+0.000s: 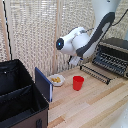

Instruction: Gently stretch your hand towards the oven tray's handle, obtaining a firm grip, and draw it cautiously out of the oven. Transition your grip to the hot dog bowl, gingerly seizing the edge, and elevate it from the surface. Hover the bowl over the tray, delicately lower it, and temper your grip, establishing the bowl's equilibrium.

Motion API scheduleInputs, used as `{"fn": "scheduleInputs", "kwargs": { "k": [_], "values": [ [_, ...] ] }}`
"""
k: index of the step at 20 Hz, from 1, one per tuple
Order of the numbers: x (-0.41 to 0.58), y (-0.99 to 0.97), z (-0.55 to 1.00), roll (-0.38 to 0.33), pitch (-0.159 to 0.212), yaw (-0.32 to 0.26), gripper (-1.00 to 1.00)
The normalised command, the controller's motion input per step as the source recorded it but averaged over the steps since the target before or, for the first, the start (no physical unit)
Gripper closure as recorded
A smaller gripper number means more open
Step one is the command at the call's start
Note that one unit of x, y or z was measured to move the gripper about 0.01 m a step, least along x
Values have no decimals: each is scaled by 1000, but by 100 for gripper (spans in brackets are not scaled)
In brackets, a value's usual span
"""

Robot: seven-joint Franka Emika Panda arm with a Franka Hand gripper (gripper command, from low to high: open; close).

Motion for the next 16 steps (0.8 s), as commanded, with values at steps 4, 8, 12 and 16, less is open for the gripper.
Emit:
{"fn": "scheduleInputs", "kwargs": {
  "k": [4, 8, 12, 16],
  "values": [
    [51, -816, -74, 6, -67, 29, -100],
    [56, -740, -9, -20, -7, 49, -100],
    [6, -641, -19, -77, 0, 55, -100],
    [0, -559, -47, -119, 0, 47, -100]
  ]
}}
